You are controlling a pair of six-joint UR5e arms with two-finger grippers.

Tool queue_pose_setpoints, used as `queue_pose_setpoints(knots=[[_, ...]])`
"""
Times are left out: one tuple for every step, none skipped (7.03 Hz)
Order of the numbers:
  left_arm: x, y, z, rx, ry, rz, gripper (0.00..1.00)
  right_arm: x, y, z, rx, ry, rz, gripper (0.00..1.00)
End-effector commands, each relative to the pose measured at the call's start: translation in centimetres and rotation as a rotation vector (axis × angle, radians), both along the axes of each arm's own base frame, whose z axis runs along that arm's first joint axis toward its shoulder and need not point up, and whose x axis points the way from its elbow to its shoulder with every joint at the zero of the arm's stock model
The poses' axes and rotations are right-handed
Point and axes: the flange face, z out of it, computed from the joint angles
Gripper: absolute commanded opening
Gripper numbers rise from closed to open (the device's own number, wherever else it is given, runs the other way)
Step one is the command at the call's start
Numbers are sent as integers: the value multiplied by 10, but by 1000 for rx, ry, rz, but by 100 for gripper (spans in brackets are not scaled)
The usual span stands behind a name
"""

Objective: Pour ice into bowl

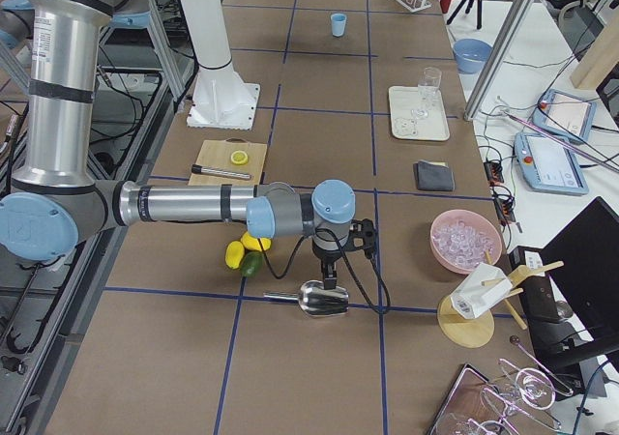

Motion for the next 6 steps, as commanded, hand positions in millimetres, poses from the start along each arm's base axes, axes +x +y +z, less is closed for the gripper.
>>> queue_pose_setpoints(knots=[[-6,12,-8,85,-8,19,100,2,1,4,-10,-7,7,100],[-6,14,-7,82,-5,17,100,2,1,6,-12,-9,7,100],[-6,15,-10,88,-5,17,100,2,1,6,-13,-9,8,100],[-6,16,-8,87,-5,18,100,2,0,5,-12,-6,10,100],[-6,16,-9,87,-2,16,100,1,-1,2,-7,-7,12,100],[-6,16,-8,85,-5,16,100,1,-2,1,-23,-8,30,100]])
